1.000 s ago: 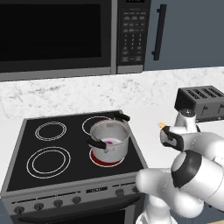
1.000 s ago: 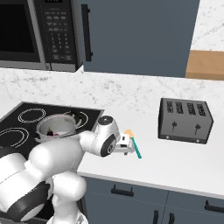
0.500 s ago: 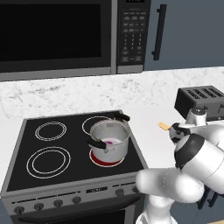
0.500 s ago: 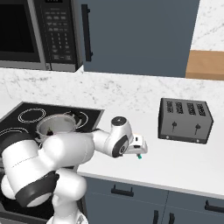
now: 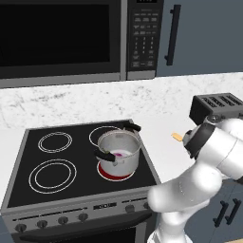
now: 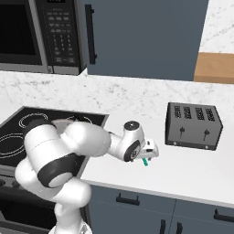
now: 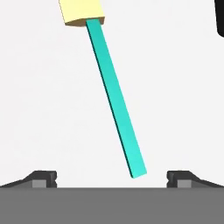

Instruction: Put the onion and eggplant in the pot. Retrieve the spatula and lightly stir the vegetables in the pot.

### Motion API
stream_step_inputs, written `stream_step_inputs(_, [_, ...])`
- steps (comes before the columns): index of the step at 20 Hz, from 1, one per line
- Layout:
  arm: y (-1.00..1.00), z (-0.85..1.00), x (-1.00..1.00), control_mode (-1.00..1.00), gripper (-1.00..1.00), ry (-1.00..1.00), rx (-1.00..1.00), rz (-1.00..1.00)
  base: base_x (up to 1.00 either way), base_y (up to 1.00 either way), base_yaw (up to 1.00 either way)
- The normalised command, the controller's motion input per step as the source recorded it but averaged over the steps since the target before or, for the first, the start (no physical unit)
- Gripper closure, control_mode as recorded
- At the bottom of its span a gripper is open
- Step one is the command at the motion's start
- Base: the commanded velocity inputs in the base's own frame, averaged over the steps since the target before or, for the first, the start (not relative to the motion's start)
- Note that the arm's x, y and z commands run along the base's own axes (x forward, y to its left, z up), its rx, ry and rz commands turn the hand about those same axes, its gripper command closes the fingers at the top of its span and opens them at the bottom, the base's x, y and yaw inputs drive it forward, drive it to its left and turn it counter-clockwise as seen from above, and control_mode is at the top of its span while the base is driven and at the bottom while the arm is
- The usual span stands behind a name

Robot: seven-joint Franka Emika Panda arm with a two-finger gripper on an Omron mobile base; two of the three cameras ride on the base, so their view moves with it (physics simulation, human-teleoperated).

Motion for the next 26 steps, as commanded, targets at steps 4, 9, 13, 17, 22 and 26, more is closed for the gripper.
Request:
stream_step_inputs(4, [-0.11, -0.3, 0.29, -1.0, -1.0, 0.03, 0.01, 0.08, 0.0, 0.0, 0.0])
stream_step_inputs(9, [-0.11, -0.21, 0.2, -1.0, -1.0, 0.06, 0.01, 0.05, 0.0, 0.0, 0.0])
stream_step_inputs(13, [-0.21, -0.12, 0.19, -1.0, -1.0, 0.07, 0.02, 0.05, 0.0, 0.0, 0.0])
stream_step_inputs(17, [-0.14, -0.21, 0.13, -1.0, -1.0, 0.09, 0.0, 0.03, 0.0, 0.0, 0.0])
stream_step_inputs(22, [-0.12, -0.25, 0.0, -1.0, -1.0, 0.1, 0.0, 0.01, 0.0, 0.0, 0.0])
stream_step_inputs(26, [-0.08, -0.26, 0.0, -1.0, -1.0, 0.08, 0.0, 0.0, 0.0, 0.0, 0.0])
